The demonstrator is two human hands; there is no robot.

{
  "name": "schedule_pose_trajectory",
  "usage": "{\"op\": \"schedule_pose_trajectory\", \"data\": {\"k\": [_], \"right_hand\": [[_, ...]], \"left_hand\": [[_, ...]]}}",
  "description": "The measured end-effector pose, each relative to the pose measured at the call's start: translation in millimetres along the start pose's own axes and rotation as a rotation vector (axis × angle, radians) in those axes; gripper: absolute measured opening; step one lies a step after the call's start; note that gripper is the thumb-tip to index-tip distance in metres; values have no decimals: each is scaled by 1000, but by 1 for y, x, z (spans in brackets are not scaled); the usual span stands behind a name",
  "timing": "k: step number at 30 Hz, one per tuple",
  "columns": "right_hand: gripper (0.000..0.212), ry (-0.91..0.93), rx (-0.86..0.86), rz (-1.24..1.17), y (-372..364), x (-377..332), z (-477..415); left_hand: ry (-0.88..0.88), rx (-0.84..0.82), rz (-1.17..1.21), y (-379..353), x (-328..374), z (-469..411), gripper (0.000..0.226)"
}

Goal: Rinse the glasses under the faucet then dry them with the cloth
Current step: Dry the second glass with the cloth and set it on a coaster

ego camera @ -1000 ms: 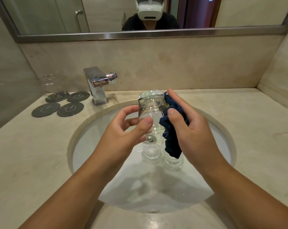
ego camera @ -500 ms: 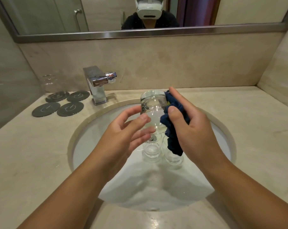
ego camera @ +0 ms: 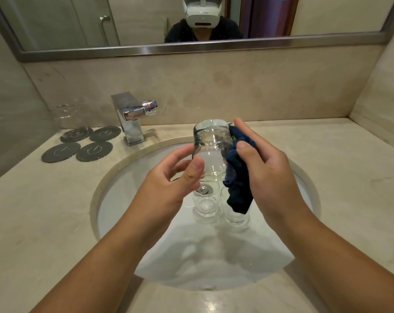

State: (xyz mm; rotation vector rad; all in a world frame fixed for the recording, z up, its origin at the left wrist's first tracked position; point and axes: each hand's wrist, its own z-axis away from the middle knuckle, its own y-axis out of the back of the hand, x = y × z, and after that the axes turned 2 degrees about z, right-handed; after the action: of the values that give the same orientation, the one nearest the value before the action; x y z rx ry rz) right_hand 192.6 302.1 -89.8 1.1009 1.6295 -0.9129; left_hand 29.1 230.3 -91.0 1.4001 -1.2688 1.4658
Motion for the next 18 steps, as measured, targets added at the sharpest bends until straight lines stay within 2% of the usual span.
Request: {"op": "schedule_pose_trajectory", "data": {"k": [5, 8, 12, 14, 16, 18], "right_hand": [[47, 132, -21, 135, -2, -2, 6], [49, 205, -34, 246, -4, -2, 8], [44, 68, -39, 62, -3, -1, 3], [42, 35, -41, -14, -2, -3, 3], [43, 27, -30, -40, -1, -4, 3], [44, 35, -7, -36, -2, -2, 2]], "left_hand": [[-1, -8, 55, 1, 0, 2, 41], [8, -14, -8, 2, -1, 2, 52], [36, -36, 104, 3, -1, 1, 39], [83, -70, 159, 4, -1, 0, 47], [104, -91, 118, 3, 0, 0, 56], [85, -78, 40, 0, 3, 1, 52]]}}
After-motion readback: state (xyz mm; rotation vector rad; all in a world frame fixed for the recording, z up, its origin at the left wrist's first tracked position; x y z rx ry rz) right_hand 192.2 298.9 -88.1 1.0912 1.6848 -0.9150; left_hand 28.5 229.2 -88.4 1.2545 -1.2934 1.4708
